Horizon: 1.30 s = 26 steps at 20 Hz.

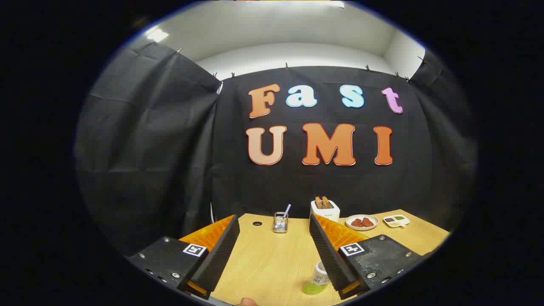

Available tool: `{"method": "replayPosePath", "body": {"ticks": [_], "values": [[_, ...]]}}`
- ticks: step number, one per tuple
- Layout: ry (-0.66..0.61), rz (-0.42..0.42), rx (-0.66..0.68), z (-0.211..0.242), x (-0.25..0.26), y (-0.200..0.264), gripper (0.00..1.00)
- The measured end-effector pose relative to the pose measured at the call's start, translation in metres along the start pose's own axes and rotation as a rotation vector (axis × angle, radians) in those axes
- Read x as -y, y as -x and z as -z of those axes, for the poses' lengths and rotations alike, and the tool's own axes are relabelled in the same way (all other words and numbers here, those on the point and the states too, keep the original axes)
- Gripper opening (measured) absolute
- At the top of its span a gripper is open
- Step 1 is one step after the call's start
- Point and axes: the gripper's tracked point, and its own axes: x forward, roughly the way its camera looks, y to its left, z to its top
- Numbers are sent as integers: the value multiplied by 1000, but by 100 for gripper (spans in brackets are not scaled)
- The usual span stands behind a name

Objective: Take the bottle from table, then pour the juice into the cup, finally place the bottle on the coaster

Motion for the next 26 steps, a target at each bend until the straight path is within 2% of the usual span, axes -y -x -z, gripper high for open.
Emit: {"method": "replayPosePath", "body": {"ticks": [6,10,19,26], "values": [[-9,30,-12,7,-1,1,98],[25,85,-6,0,0,12,98],[36,109,-29,21,-21,38,98],[42,130,-8,4,-11,33,98]]}}
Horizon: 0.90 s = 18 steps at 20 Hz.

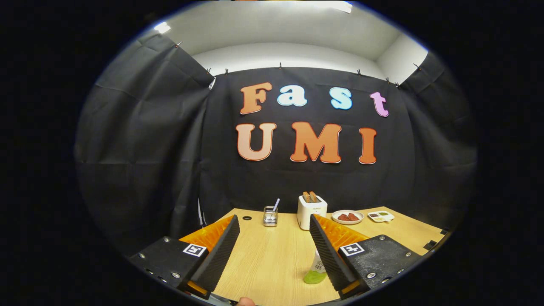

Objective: Take the bottle from table, then pour the juice into the cup, finally place the bottle on the coaster

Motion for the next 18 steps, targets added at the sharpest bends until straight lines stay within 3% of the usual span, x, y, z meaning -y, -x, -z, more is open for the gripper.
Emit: {"method": "replayPosePath", "body": {"ticks": [10,18], "values": [[9,155,-56,13,79,-40,98],[-17,157,-186,81,96,-72,98]]}}
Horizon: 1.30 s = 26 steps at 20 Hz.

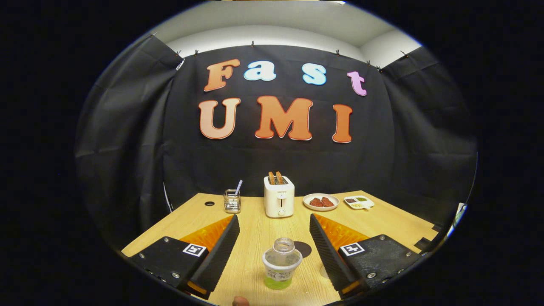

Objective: Take the bottle from table, then pour the juice into the cup, finally place the bottle on the coaster

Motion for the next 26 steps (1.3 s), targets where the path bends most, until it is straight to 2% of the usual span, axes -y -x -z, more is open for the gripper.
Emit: {"method": "replayPosePath", "body": {"ticks": [10,19,24,26], "values": [[0,-11,-100,62,-4,-27,99],[-15,-4,-125,93,-5,-38,99],[4,41,-99,104,3,-41,99],[20,64,-96,112,6,-44,93]]}}
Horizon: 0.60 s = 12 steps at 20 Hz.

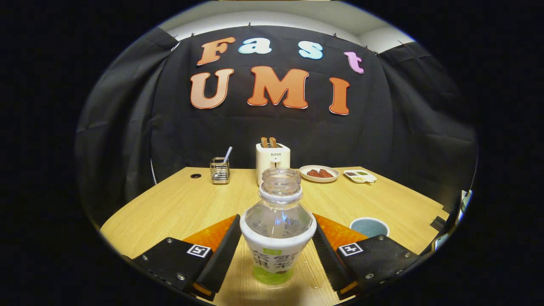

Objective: Take the bottle from table, then pour the juice into the cup, finally place the bottle on the coaster

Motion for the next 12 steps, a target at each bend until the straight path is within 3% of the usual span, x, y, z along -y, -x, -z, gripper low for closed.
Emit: {"method": "replayPosePath", "body": {"ticks": [3,5,9,12], "values": [[5,-24,20,1,-8,1,68],[10,-35,18,1,-10,3,60],[5,13,0,-2,-8,12,56],[-74,11,13,-16,-14,20,56]]}}
